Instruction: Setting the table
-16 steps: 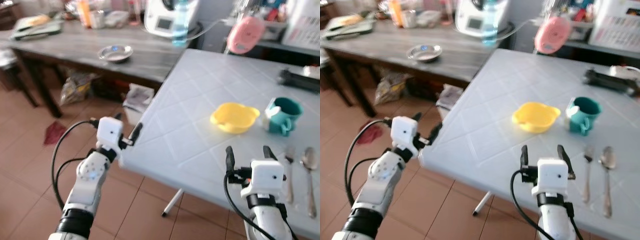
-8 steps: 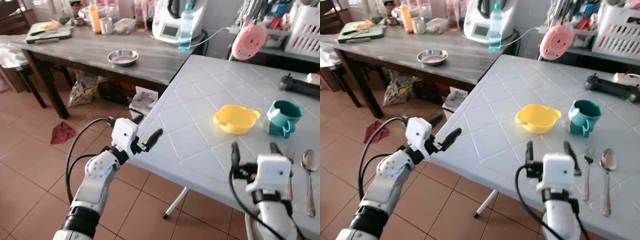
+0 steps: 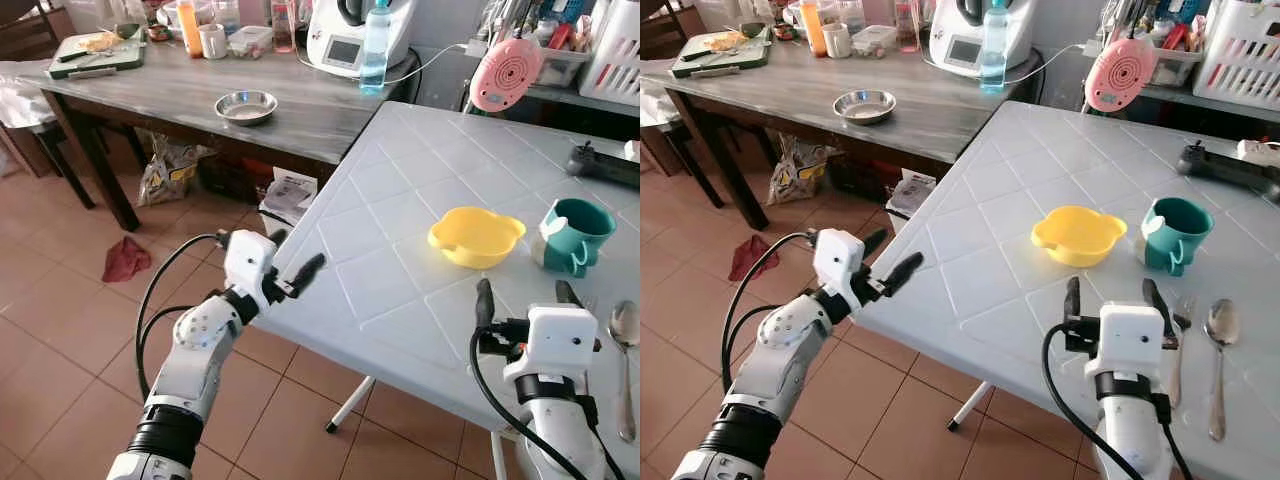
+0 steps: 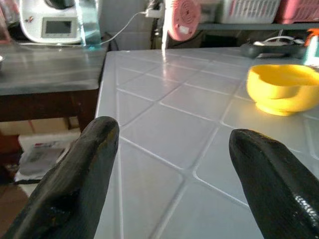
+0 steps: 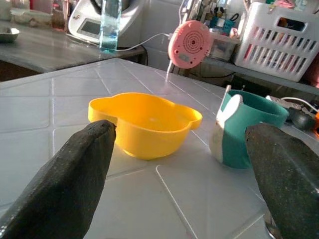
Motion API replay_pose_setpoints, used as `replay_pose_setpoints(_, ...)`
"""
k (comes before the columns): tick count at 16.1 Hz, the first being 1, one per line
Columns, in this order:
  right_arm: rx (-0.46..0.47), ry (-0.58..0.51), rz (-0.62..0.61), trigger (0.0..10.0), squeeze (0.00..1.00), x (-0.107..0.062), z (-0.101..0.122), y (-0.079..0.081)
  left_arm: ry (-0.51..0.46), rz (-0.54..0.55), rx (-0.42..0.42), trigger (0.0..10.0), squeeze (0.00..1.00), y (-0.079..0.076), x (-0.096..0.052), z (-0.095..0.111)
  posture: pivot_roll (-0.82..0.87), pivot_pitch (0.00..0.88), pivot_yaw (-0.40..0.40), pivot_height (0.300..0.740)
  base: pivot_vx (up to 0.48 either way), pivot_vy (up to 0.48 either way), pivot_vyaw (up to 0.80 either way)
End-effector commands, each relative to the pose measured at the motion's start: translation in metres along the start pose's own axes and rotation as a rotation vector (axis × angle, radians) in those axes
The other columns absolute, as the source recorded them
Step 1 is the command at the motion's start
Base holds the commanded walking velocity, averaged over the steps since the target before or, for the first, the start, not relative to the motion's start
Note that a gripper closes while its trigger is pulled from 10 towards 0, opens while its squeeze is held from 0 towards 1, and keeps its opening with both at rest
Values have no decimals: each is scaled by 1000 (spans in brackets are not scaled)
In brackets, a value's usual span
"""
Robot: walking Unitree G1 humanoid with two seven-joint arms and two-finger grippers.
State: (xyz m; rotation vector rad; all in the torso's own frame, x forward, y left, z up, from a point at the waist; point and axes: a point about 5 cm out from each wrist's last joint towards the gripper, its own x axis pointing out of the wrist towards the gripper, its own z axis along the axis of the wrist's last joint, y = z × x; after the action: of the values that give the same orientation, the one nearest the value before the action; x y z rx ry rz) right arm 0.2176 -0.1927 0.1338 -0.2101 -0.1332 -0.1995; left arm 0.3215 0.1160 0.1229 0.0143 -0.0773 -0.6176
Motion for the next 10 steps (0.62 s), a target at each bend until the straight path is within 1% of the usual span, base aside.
replay_pose_setpoints(1,-2,17,-12,10000,0,-1,-2,-2,4,12,-4,10000,0,3,5,3,9,64,19,740,0,0,-800)
replay_pose_setpoints(10,-15,23,3,10000,0,-3,-3,1,35,83,-3,10000,0,14,9,3,7,68,16,740,0,0,-800)
